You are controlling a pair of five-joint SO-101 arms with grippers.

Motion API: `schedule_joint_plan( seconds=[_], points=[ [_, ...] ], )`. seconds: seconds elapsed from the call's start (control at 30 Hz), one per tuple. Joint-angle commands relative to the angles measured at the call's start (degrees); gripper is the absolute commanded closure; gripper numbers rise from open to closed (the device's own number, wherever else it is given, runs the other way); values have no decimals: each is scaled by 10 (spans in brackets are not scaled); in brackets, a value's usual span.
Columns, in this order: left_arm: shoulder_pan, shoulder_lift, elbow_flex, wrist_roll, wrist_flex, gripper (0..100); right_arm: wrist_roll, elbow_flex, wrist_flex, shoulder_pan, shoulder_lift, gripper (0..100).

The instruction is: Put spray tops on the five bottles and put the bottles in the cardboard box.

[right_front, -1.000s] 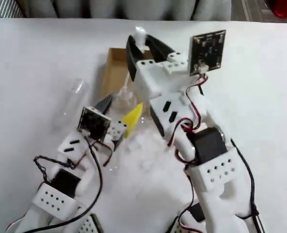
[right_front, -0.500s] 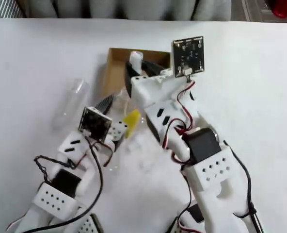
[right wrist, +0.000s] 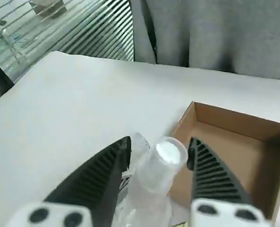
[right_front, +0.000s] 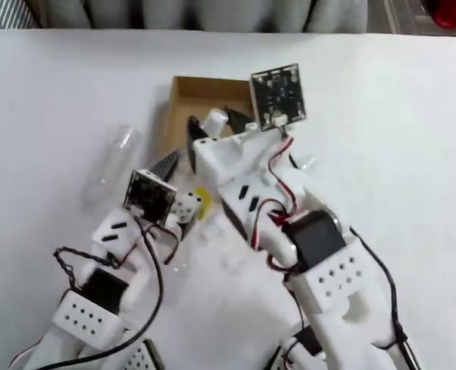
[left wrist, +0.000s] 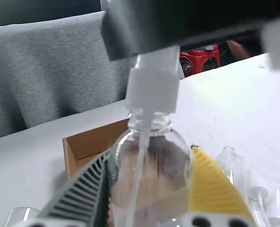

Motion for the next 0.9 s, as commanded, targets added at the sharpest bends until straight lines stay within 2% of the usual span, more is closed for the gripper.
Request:
schedule_joint_plan(
  seconds=[0.0, 0.2, 0.33, 0.4, 0.6, 0.73, 0.87],
  points=[
    [5, -15, -4, 3, -25, 978, 0, -9, 0, -4, -46, 824],
    [4, -15, -4, 3, -25, 978, 5, -10, -14, 53, -95, 848],
    [3, -15, -4, 3, -25, 978, 65, -4, -36, 104, -97, 992],
    [3, -15, -4, 3, -25, 978, 68, 9, -44, 124, -97, 955],
    [7, -15, -4, 3, -25, 978, 69, 61, -82, 155, -61, 981],
    [7, -15, -4, 3, -25, 978, 68, 59, -88, 145, 5, 982],
    [7, -15, -4, 3, -25, 978, 68, 59, -85, 90, 32, 982]
  ],
)
